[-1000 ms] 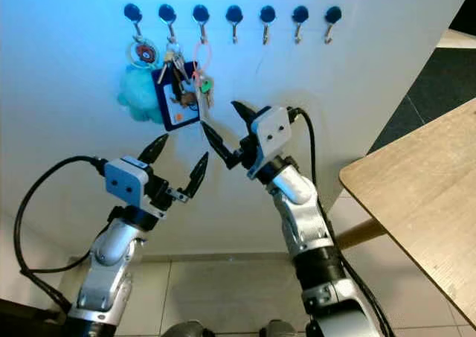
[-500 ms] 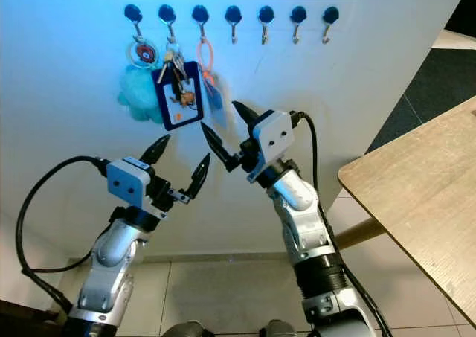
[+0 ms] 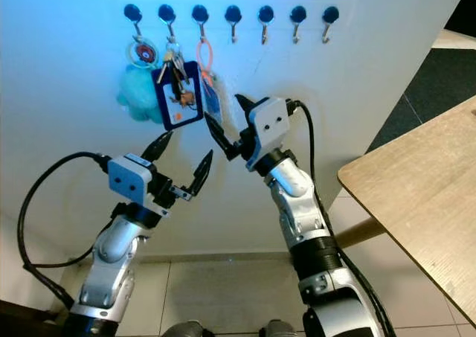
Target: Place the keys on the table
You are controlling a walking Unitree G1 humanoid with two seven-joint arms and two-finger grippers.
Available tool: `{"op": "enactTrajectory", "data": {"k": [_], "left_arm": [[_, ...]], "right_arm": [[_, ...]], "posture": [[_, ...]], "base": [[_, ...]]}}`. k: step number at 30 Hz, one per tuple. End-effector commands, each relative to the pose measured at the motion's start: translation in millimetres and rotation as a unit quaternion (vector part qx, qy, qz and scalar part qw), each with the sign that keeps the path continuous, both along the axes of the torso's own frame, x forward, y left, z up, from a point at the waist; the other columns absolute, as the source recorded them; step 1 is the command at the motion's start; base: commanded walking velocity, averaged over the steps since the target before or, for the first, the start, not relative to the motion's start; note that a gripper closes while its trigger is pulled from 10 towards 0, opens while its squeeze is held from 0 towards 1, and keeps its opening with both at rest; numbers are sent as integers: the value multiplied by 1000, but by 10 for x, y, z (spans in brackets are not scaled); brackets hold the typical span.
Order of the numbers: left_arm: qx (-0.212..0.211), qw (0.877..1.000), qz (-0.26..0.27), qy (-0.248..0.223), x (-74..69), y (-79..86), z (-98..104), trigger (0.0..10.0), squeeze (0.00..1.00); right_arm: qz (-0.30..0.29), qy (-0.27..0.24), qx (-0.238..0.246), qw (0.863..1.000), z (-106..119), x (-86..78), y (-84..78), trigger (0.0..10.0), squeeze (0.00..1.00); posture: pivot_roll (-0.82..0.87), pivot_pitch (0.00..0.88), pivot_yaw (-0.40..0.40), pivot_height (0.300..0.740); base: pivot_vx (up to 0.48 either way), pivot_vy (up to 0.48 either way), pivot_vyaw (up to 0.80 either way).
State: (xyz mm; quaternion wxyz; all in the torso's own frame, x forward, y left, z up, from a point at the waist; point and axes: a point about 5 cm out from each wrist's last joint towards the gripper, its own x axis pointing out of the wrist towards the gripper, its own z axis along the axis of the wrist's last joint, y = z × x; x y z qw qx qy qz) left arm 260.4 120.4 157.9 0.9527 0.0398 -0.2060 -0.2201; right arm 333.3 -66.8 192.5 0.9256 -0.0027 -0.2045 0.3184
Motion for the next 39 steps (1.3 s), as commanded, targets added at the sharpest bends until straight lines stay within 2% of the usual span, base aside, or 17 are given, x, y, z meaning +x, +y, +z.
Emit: {"op": "enactTrajectory", "data": {"k": [1, 2, 3, 4, 9, 16, 27, 30, 39], "left_arm": [[5, 1000, -7, 0, -18, -7, -16, 10000, 0], [3, 1000, -8, 0, -21, -4, -14, 10000, 0], [3, 1000, -8, 0, -21, -4, -14, 10000, 0], [-2, 1000, -10, -1, -25, -1, -6, 10000, 0], [-26, 999, -19, -16, -39, -19, 96, 10000, 0], [-24, 999, -31, -36, -42, -74, 211, 10000, 0], [-18, 999, -29, -36, -35, -71, 208, 10000, 0], [-4, 999, -27, -32, -57, -57, 169, 10000, 0], [3, 999, -27, -27, -79, -57, 145, 10000, 0]], "right_arm": [[6, 7, -2, 1000, -13, 15, 14, 2784, 0], [8, 7, -2, 1000, -15, 17, 16, 745, 0], [8, 7, -2, 1000, -15, 17, 16, 745, 0], [10, 8, -2, 1000, -16, 18, 18, 0, 0], [13, 10, -3, 1000, -24, 35, 15, 0, 0], [10, 12, -2, 1000, -30, 53, -5, 0, 0], [-3, -6, 8, 1000, 55, 67, -34, 0, 0], [-21, -38, 24, 999, 162, -2, -79, 0, 0], [-29, -62, 40, 997, 239, -126, -91, 0, 0]], "posture": [[39, 72, -19, 740], [39, 72, -20, 740], [39, 72, -20, 740], [39, 72, -20, 740], [38, 73, -20, 740], [36, 77, -20, 740], [37, 91, -19, 740], [36, 94, -24, 740], [30, 103, -17, 740]], "base": [[0, 0, 0], [0, 0, 0], [0, 0, 0], [0, 0, 0], [0, 0, 0], [0, 0, 0], [0, 0, 0], [0, 0, 0], [0, 0, 0]]}}
